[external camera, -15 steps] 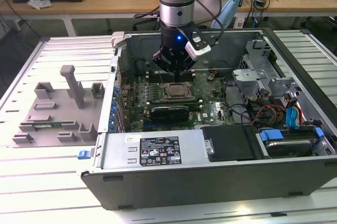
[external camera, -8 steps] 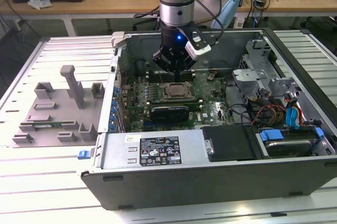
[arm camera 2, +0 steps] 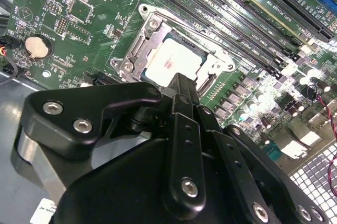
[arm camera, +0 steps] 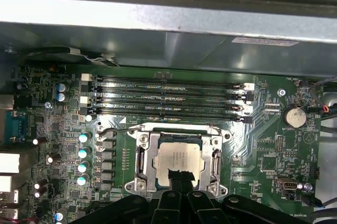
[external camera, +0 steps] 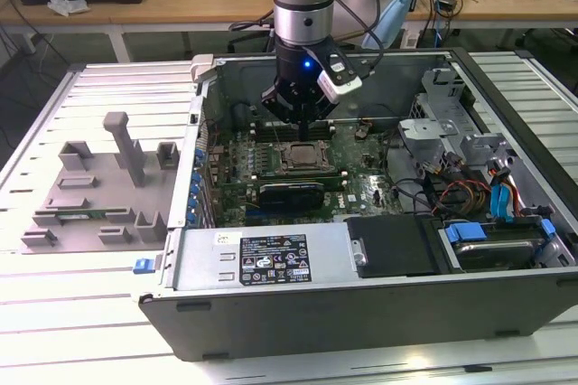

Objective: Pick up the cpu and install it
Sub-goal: 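Install the first cpu locking lever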

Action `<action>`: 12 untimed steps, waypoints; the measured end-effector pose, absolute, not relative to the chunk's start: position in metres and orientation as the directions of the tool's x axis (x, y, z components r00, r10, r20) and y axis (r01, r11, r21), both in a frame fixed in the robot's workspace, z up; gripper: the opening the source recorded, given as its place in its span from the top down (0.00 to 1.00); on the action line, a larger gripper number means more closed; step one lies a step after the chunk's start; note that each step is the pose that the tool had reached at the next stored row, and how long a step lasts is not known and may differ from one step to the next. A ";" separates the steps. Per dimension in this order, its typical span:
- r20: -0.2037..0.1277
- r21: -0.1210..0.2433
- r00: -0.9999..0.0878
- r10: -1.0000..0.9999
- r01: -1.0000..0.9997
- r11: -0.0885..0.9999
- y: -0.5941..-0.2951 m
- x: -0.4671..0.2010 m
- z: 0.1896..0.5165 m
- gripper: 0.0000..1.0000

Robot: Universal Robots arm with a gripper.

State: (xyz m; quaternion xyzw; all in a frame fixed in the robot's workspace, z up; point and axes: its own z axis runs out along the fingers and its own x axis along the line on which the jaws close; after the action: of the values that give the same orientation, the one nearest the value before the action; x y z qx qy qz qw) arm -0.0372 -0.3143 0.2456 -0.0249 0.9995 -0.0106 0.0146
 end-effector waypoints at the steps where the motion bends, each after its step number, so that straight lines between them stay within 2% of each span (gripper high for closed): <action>1: -0.029 -0.022 -0.998 -0.050 -0.049 0.999 -0.314 -0.038 0.246 0.89; 12: -0.029 -0.022 -0.998 -0.050 -0.049 0.999 -0.314 -0.049 0.246 0.89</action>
State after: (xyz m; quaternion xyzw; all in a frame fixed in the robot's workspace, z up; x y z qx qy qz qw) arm -0.0492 -0.3143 0.2455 -0.0249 0.9995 -0.0106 0.0146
